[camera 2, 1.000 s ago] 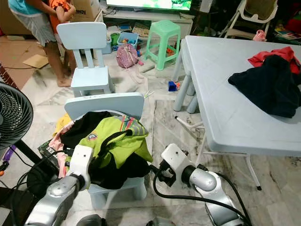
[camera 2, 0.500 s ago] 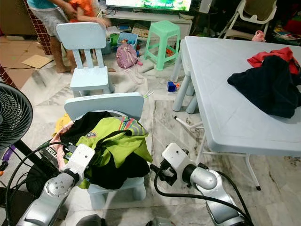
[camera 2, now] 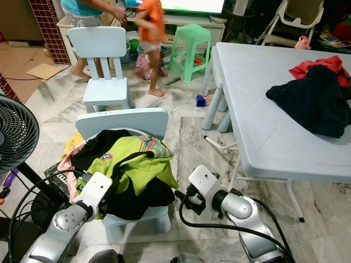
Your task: Hang hanger
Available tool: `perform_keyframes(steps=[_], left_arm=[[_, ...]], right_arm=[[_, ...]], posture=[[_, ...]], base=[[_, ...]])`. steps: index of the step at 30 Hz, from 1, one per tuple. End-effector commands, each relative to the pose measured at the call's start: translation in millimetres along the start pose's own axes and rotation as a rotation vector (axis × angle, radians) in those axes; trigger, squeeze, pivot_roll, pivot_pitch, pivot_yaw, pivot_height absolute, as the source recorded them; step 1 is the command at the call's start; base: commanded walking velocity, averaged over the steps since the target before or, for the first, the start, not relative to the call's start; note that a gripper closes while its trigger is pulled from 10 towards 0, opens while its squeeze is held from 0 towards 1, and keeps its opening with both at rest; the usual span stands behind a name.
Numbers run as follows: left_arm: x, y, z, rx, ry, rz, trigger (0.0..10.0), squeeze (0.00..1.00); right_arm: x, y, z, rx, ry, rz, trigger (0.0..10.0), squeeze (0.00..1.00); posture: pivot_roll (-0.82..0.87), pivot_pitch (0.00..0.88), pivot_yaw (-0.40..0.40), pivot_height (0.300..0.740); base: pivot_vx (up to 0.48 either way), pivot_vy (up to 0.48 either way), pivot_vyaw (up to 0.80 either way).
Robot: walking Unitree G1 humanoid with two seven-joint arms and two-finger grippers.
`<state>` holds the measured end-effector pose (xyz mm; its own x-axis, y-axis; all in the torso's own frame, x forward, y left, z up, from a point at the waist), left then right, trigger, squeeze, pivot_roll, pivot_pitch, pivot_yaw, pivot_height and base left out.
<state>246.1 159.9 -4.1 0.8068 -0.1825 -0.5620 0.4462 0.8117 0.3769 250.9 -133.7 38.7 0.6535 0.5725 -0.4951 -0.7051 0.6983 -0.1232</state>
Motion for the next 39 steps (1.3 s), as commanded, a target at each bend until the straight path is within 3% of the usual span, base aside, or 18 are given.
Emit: perform_keyframes(steps=[1, 8, 13, 19, 24, 26, 27, 28, 30, 31, 33, 34, 36, 39], left_arm=[[2.7, 4.6, 0, -0.015, -0.011, 0.007, 0.2, 0.00], [6.2, 4.7, -4, -0.017, -0.011, -0.001, 0.0, 0.00], [5.5, 12.5, 15, -0.032, -0.139, 0.023, 0.0, 0.00], [5.1, 19.1, 21, -0.041, -0.170, 0.034, 0.0, 0.00], [-0.3, 42.3, 61, -0.058, -0.363, 0.147, 0.0, 0.00], [-3.7, 50.3, 87, -0.059, -0.468, 0.154, 0.0, 0.00], [-3.7, 50.3, 87, -0.059, -0.468, 0.154, 0.0, 0.00], [-7.3, 53.2, 109, -0.065, -0.554, 0.138, 0.0, 0.00], [-9.1, 53.9, 117, -0.069, -0.589, 0.128, 0.0, 0.00], [-15.1, 51.5, 144, -0.113, -0.692, 0.051, 0.0, 0.00], [-24.8, 45.2, 175, -0.169, -0.795, -0.109, 0.0, 0.00], [-26.7, 42.5, 180, -0.174, -0.807, -0.151, 0.0, 0.00], [-36.6, 35.7, 190, -0.090, -0.849, -0.261, 0.0, 0.00], [-44.6, 26.7, 196, -0.005, -0.864, -0.362, 0.0, 0.00]], right_arm=[[-0.3, -5.0, 0, -0.005, 0.001, -0.015, 10.0, 0.00], [1.1, -6.3, 1, -0.005, -0.003, -0.018, 10.0, 0.00], [3.2, -7.4, 2, -0.003, -0.008, -0.026, 10.0, 0.00], [6.4, -8.3, 5, 0.002, -0.019, -0.033, 10.0, 0.00], [6.8, -21.7, 4, 0.044, -0.019, -0.104, 10.0, 0.00], [7.8, -28.2, 3, 0.068, -0.018, -0.143, 10.0, 0.00], [7.8, -28.2, 3, 0.068, -0.018, -0.143, 10.0, 0.00], [9.0, -33.4, 3, 0.087, -0.017, -0.180, 10.0, 0.00], [9.6, -35.5, 3, 0.096, -0.017, -0.196, 10.0, 0.00], [11.1, -43.9, 6, 0.147, -0.039, -0.256, 10.0, 0.00], [12.5, -56.7, 12, 0.270, -0.101, -0.349, 10.0, 0.00], [12.8, -58.7, 13, 0.293, -0.113, -0.362, 10.0, 0.00], [8.3, -73.2, 24, 0.343, -0.199, -0.475, 10.0, 0.00], [3.9, -82.6, 27, 0.391, -0.249, -0.554, 10.0, 0.00]], posture=[[-0.04, 0.000, -0.078, 0.740], [-0.04, 0.000, -0.077, 0.740], [-0.03, 0.000, -0.073, 0.740], [-0.03, 0.000, -0.063, 0.740], [-0.02, 0.000, -0.060, 0.740], [-0.01, 0.000, -0.058, 0.740], [-0.01, 0.000, -0.058, 0.740], [0.00, 0.000, -0.057, 0.740], [0.00, 0.000, -0.057, 0.740], [0.00, 0.000, -0.055, 0.740], [0.01, 0.000, -0.049, 0.740], [0.01, 0.000, -0.049, 0.740], [0.01, 0.000, -0.044, 0.740], [0.02, 0.000, -0.041, 0.740]], base=[[0.000, 0.000, 0.00], [0.000, 0.000, 0.00], [0.000, 0.000, 0.00], [0.000, 0.000, 0.00], [0.000, 0.000, 0.00], [0.000, 0.000, 0.00], [0.000, 0.000, 0.00], [0.000, 0.000, 0.00], [0.000, 0.000, 0.00], [0.000, 0.000, 0.00], [0.000, 0.000, 0.00], [0.000, 0.000, 0.00], [0.000, 0.000, 0.00], [0.000, 0.000, 0.00]])
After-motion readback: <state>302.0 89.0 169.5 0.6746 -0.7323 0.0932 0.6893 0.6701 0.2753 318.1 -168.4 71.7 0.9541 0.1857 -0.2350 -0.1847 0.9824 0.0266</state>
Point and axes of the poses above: a point about 5 cm out from each wrist's last joint towards the gripper, its own x axis pointing out of the wrist towards the gripper, its own z axis along the axis of the wrist's last joint, y = z × x, the point moved 3 cm from there along x, pointing out of the wrist towards the gripper, and after that the axes turned 5 degrees about x, right-handed, at the moved point
